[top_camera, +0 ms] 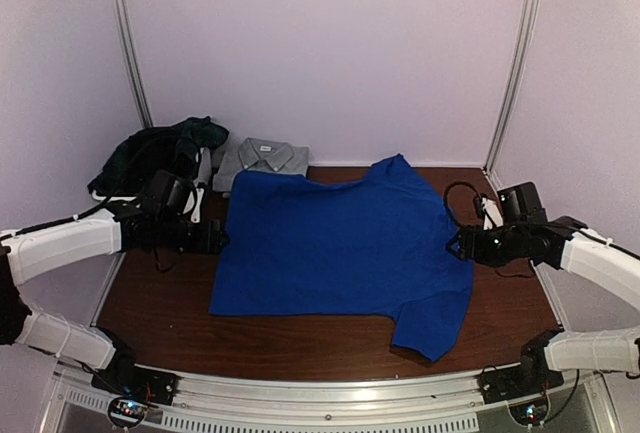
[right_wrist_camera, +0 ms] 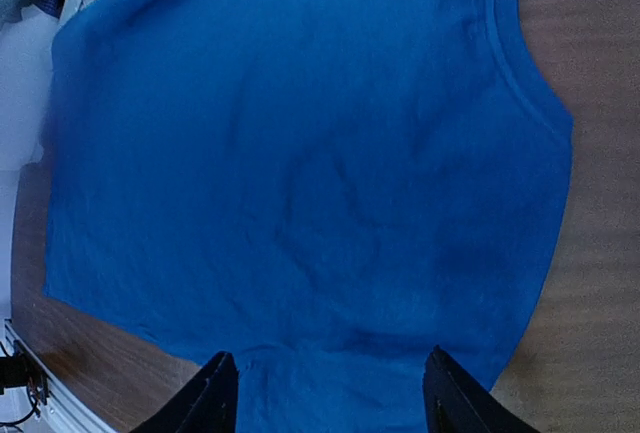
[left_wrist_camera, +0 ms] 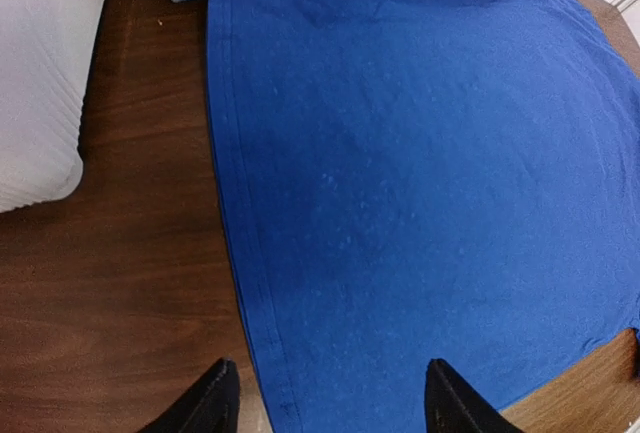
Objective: Fold and stack the mixed laundry pile
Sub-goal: Pick up the flattened T-shirt from the center of the board.
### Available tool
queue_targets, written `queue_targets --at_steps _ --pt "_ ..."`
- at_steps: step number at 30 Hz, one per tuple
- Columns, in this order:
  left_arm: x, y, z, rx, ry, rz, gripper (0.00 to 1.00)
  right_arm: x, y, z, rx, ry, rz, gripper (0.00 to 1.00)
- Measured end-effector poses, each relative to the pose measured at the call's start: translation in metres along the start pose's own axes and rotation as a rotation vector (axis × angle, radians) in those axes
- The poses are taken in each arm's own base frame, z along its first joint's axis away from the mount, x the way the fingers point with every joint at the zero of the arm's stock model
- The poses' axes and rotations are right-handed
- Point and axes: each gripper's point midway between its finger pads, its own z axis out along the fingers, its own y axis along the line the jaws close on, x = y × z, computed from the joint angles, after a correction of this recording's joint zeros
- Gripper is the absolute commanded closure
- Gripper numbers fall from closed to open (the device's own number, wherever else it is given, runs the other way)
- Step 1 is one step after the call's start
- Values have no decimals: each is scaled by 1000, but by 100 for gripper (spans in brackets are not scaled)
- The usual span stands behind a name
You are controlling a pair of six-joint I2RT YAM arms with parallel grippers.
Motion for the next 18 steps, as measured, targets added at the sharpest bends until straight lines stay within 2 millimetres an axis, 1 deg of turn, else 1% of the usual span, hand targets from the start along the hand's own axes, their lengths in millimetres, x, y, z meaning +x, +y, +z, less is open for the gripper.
queue_targets --at_steps 2,5,6,9,11,16,18 --pt "10 0 0 0 13 -23 41 27 -1 1 11 56 34 38" --pt "28 4 3 -14 51 -66 43 60 -7 -2 60 109 91 50" --pt "34 6 5 -22 67 -83 43 64 -10 -4 77 111 109 53" --pt "49 12 8 -47 101 -132 44 77 -23 -5 142 121 168 59" --pt "56 16 10 -70 120 -168 45 88 -30 -3 194 147 191 60" --pt "61 22 14 -106 134 -247 46 119 -27 5 273 232 181 61" --pt "62 22 14 -113 133 -271 46 128 -28 7 306 258 183 62"
